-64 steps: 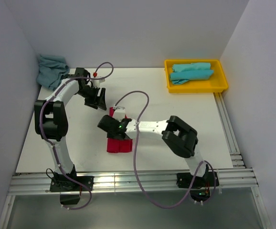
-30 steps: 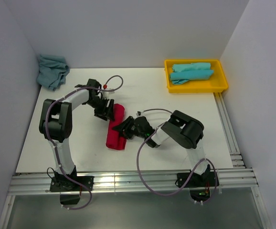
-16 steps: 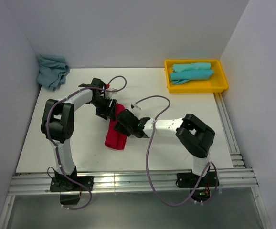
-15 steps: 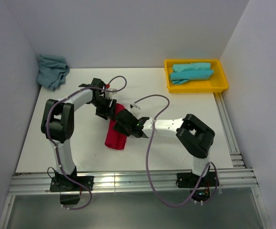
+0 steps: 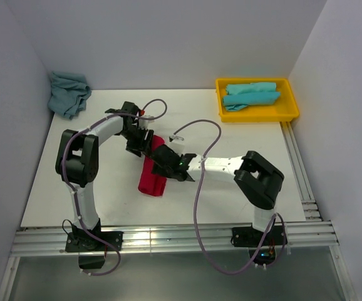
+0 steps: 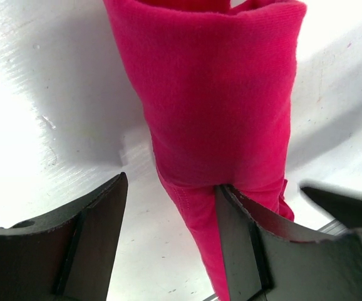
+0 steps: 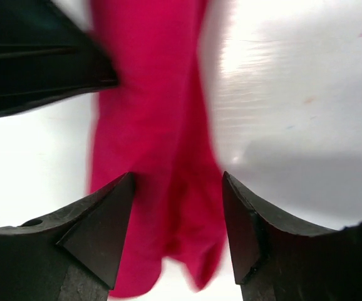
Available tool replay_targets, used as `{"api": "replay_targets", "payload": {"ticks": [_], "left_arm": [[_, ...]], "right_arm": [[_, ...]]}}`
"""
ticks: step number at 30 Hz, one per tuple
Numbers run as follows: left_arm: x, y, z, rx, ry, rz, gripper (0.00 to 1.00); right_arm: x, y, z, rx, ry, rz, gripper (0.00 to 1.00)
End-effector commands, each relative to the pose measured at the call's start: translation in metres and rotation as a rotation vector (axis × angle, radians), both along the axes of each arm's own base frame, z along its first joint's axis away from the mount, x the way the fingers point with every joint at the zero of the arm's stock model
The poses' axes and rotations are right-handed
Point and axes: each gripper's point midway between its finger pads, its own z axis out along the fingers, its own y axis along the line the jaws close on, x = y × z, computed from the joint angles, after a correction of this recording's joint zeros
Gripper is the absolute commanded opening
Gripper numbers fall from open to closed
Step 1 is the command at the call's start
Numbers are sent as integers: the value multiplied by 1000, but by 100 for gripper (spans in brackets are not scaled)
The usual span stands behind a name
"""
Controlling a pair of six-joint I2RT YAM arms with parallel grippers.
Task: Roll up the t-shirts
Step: Roll the tshirt
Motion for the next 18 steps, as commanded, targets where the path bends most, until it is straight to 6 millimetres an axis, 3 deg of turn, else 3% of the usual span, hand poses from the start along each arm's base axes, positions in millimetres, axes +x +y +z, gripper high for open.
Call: {"api": "replay_targets", "payload": {"ticks": [1,2,4,10,18], "left_arm": [[16,-1,-1,33,-48,9,63],[17,-1,0,32,-50,9,63],[17,-2,0,34,-50,8,63],[17,-3,1,34,-50,3,63],[16,-5,1,39,-45,1,63]], "right_arm": [[20,4,23,141,-89,73,65],[18,-4,14,134,-76,81,66],[30,1,25,207,-128,97,70],[33,5,26,352,-166,123,77],[38,10,2,440,-128,104,80]]}}
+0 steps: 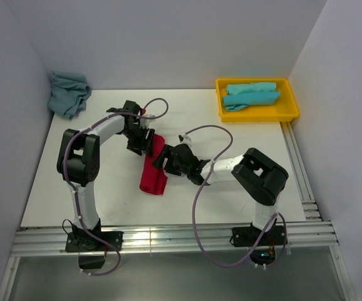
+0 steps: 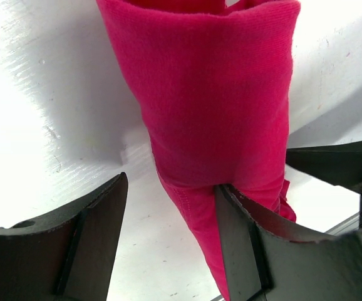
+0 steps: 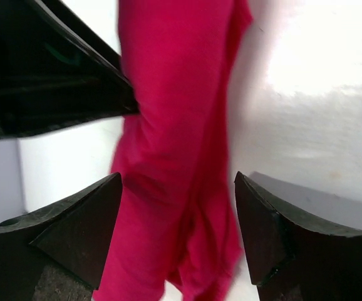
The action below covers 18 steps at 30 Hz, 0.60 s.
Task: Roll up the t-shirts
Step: Roll the tshirt
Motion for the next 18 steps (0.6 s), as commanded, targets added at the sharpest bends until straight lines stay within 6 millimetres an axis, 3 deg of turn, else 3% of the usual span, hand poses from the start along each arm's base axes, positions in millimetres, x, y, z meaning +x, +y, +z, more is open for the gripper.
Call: {"api": "replay_targets", "payload": {"ticks": [1,12,18], "left_arm": [[10,-3,0,26,-31,4,63],[7,-7,0,21,-26,-2,63],[5,-9,-1,21,-22,-6,63]], "right_arm": [[13,15,14,123,-34,-1,80],[17,14,-29,95,78,-73,79],[20,16,-40,49,107,-88,69]]}}
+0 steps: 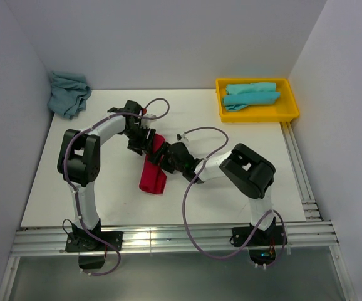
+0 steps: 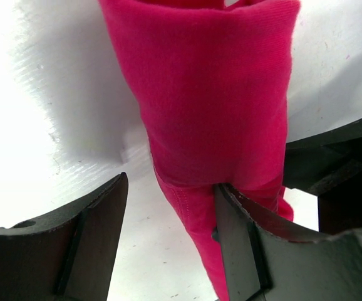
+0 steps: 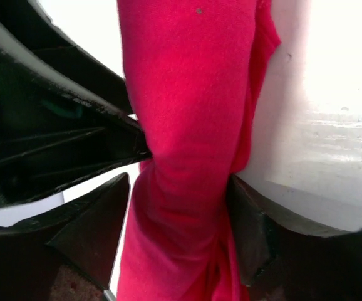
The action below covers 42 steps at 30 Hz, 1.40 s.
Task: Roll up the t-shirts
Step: Roll the tshirt, then place the rolled tshirt into the container
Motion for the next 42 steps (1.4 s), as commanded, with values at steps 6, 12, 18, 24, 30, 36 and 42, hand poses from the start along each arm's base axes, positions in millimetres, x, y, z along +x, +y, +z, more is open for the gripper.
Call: {"api": "replay_targets", "payload": {"ticks": [6,12,18,24,30,36,42], "left_arm": [[5,-7,1,3,-25,0,64],[6,-9,7,-13,-33,-8,68],[22,-19,37,-75,-90,-29,78],[42,-22,82,-140,-173,-59,80],[65,1,140,-210,-276,-5,78],[62,37,169,-204,-398,31,77],[40,58,150,-169,-438,44,76]], "right_arm": [[-4,-12,-43,-114,95,-43,52],[-3,-15,-49,-144,127,-67,16],[-5,-18,-50,-170,143,-86,0],[-6,-22,-46,-157,154,-111,0],[1,-25,-18,-47,139,-147,0],[16,-26,20,82,95,-177,0],[33,-31,55,98,37,-221,0]]}}
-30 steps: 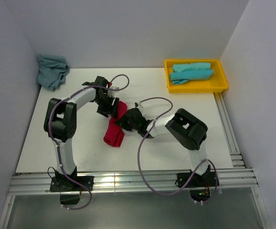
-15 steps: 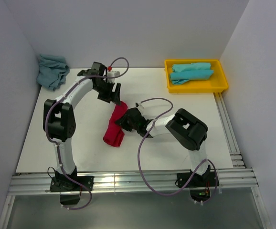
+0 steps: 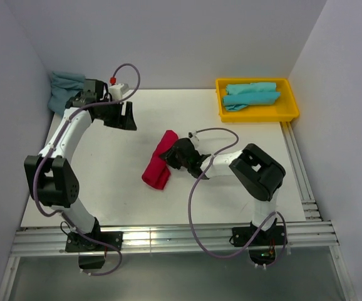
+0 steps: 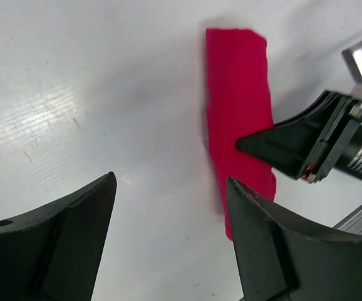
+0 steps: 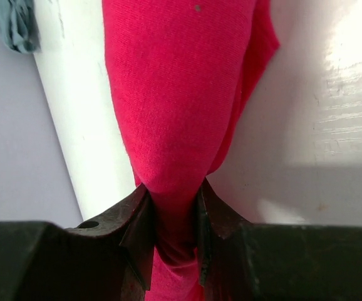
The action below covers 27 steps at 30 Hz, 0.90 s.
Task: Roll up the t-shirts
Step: Place the rolled tshirt into the container
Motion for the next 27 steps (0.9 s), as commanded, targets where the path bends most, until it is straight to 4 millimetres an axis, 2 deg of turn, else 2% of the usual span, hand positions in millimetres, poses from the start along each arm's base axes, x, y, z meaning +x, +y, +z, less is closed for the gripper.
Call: {"api": "replay_targets", "payload": {"ticks": [1,6,8,9,11,18,20,24,25,27], "left_arm": [[-1,5,1,15,-92,-17,76],[-7,24,-14,49,-115,25,75],[-10,29,-22,54,-104,29,75],[-10,30,-23,53,-102,31,75],[-11,34,-25,50,-102,37,74],[-17,37,-31,45,-91,36,74],[-19,36,-32,40,-86,32,74],[-22,34,-33,30,-84,25,74],[-22,34,-34,32,-82,23,74],[-23,34,-37,28,-74,21,74]], "right_arm": [[24,-2,60,90,-101,-65,0],[40,-15,87,122,-141,-98,0],[47,-24,92,110,-147,-122,0],[49,-27,102,116,-165,-128,0],[53,-35,107,107,-167,-147,0],[72,-70,142,116,-226,-222,0],[80,-88,148,96,-237,-265,0],[94,-130,179,74,-290,-365,0],[102,-149,183,61,-296,-411,0],[110,-174,195,39,-312,-471,0]]}}
